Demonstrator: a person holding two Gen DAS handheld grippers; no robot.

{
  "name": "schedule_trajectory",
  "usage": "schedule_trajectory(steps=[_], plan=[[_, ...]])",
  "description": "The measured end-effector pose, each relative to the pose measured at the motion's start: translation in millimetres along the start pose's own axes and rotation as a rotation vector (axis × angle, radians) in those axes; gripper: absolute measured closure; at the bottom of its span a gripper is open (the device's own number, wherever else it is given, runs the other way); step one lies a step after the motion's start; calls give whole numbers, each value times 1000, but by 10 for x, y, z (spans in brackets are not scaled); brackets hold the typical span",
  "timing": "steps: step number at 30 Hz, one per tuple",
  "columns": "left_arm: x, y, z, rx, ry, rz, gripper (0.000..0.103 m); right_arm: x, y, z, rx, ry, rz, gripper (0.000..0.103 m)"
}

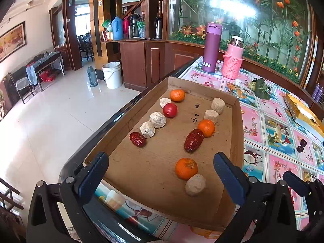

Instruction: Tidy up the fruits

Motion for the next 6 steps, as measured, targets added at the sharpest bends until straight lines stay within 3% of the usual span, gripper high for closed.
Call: schedule_trajectory(steps=[6], plan=[[-58, 30, 14, 38, 33, 53, 0, -36, 28, -26, -3, 1, -12, 23]])
Point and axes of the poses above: each gripper's, at about its wrist camera, not at the fingertips, and x roughly against the way its jaws point, y to its left, z to its underside, the point moved 10 cm from there along -x, roughly the way its jaws point
